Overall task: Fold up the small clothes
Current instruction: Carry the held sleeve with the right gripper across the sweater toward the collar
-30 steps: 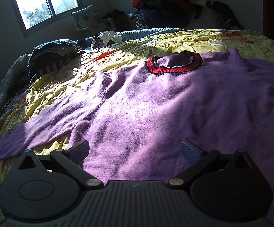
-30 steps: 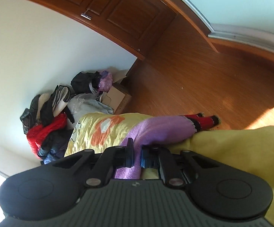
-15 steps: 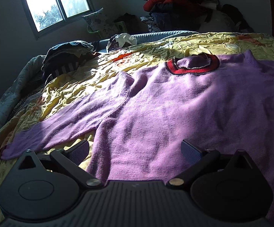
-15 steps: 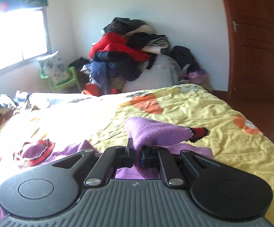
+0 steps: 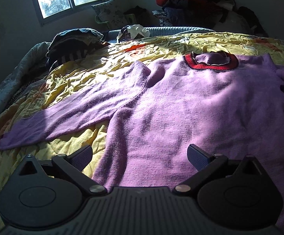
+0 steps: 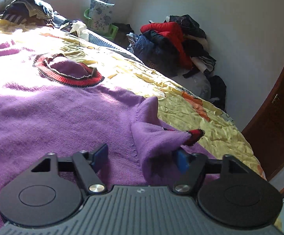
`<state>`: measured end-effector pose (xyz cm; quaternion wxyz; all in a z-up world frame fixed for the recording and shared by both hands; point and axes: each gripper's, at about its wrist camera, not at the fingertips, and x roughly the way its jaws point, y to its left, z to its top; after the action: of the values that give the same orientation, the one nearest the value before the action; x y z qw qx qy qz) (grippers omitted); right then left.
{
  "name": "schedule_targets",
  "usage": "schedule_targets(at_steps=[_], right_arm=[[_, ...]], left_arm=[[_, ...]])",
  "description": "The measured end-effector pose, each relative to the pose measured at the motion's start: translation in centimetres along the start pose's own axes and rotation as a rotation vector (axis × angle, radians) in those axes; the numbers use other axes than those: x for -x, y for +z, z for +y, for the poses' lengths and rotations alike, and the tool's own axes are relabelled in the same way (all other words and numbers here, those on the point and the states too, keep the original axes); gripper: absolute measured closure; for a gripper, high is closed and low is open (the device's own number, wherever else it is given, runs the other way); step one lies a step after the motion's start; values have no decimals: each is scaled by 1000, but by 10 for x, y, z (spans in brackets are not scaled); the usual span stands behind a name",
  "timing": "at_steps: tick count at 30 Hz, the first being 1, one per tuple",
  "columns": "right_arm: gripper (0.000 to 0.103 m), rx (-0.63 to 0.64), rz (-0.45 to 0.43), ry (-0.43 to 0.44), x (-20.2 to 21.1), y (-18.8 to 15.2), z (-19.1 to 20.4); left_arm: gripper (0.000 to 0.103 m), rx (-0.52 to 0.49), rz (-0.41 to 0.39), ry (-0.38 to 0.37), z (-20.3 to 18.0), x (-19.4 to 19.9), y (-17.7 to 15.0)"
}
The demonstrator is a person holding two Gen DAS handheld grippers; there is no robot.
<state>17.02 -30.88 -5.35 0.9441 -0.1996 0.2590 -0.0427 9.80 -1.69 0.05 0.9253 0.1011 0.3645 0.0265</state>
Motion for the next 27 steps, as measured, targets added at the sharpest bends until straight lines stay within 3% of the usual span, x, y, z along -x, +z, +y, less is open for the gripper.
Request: schedule_targets(at_steps=[3,7,9,12,15,16,20,23,27], right_arm=[[18,-187,25,80,0,3,-26],[20,-641,72,239,-13,-11,-81],[23,-883,79,308,-21,-25,-107],[34,-1093,82,360,-28,-36,-127],[71,-1117,127,344,-35,-34,-127],[90,-1119,140,325,-36,-34,-125],[92,-1123,105,339,-25,-30,-105],[92,-1051,97,379,-16,-17,-78],[92,-917,100,328,-13,-3,-39]], left_arm=[[0,-8,-3,-13,-2,0,-1],[0,-11,-6,-17,-3,1,-2],[0,-6,-6,-16,0,1,-3],[0,-2,-17,2,4,2,-4],[0,9,-29,4,9,0,-6],[0,16,-31,1,11,-2,-8],[0,52,-26,-18,20,-13,-19],[0,73,-5,-27,21,-23,-28],[0,69,-27,-23,19,-25,-36]])
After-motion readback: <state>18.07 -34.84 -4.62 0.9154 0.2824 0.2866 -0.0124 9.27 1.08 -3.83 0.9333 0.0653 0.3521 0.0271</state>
